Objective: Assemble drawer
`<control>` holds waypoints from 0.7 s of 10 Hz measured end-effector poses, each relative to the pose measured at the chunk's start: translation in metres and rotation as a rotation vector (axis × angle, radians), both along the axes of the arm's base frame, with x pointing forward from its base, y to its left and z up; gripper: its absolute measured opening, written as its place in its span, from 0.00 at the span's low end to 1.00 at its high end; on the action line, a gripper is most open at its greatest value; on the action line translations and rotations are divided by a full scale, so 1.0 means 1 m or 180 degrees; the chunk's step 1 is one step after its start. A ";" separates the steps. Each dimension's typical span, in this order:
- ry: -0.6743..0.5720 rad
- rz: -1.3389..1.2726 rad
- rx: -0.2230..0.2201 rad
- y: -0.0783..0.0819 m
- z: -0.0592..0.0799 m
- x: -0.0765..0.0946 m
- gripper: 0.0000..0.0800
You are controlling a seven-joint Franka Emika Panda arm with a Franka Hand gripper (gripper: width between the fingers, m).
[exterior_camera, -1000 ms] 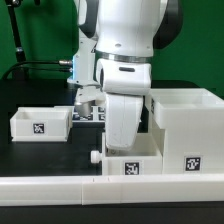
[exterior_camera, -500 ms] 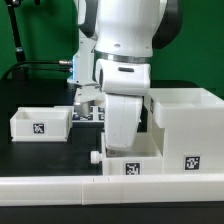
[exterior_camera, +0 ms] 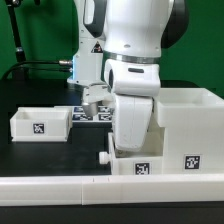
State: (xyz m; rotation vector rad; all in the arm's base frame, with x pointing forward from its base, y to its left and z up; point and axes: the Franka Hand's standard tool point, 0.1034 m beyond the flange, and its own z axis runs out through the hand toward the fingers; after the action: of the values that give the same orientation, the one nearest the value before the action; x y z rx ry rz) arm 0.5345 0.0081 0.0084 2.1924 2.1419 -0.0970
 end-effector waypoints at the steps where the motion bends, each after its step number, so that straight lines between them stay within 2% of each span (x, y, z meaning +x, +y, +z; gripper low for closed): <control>1: 0.0002 -0.0002 0.0000 0.000 0.000 0.000 0.06; 2: 0.0002 -0.0003 0.0000 0.000 0.000 0.000 0.06; 3: 0.0001 -0.0004 0.0000 -0.001 0.000 0.000 0.17; 4: -0.0018 -0.0002 0.0000 0.000 0.005 0.002 0.35; 5: -0.0048 -0.0001 0.0002 0.002 0.012 0.005 0.35; 7: 0.0009 -0.0019 -0.0034 -0.001 0.029 0.007 0.73</control>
Offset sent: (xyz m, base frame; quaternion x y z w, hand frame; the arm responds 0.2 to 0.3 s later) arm -0.0031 0.0013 0.0185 -0.0046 -0.0069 0.0024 1.0000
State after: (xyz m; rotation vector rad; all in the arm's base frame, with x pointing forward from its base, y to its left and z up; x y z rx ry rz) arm 0.5411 0.0075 0.0371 2.1942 2.1314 -0.1116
